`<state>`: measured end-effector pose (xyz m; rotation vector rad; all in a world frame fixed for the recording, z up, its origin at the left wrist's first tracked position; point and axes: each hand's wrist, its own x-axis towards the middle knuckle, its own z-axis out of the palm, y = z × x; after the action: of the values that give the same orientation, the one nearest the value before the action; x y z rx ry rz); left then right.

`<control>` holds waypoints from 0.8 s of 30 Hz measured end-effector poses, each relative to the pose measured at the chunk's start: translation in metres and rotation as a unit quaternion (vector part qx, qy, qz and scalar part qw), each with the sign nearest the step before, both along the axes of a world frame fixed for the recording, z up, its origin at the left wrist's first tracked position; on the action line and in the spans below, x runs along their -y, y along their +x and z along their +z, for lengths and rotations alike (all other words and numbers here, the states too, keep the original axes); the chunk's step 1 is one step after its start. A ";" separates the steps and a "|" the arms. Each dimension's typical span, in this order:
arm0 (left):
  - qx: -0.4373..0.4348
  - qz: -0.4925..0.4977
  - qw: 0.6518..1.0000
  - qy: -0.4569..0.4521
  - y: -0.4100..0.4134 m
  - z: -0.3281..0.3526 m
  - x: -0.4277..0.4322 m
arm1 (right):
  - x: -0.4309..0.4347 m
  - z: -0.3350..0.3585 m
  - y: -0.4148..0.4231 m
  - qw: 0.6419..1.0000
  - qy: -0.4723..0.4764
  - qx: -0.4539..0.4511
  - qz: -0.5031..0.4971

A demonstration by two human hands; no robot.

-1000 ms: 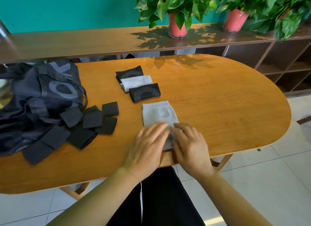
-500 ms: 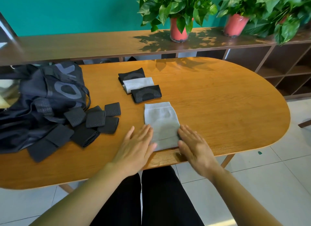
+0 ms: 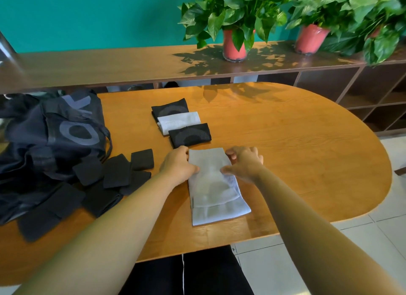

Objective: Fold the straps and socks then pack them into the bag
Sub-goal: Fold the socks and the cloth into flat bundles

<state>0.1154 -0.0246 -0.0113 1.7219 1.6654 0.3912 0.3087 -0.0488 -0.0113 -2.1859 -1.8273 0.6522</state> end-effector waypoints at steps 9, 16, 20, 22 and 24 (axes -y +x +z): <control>0.026 -0.065 0.995 0.064 -0.005 -0.006 -0.001 | -0.007 -0.007 0.000 0.996 0.013 -0.085 0.021; -0.023 -0.157 0.967 0.198 -0.024 -0.003 0.025 | 0.004 -0.018 0.009 0.974 0.056 -0.219 0.008; -0.060 -0.182 0.954 0.229 -0.021 0.004 0.029 | 0.006 -0.017 0.008 0.976 0.066 -0.205 0.019; -0.063 -0.192 0.948 0.244 -0.019 0.007 0.029 | 0.006 -0.018 0.008 0.976 0.064 -0.208 0.025; -0.054 -0.196 0.943 0.262 -0.018 0.009 0.028 | 0.008 -0.018 0.008 0.969 0.071 -0.236 0.036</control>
<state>0.0976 -0.0529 -0.0028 2.4495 1.3080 0.5911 0.3165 -0.0566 -0.0290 -1.6952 -1.6446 0.9297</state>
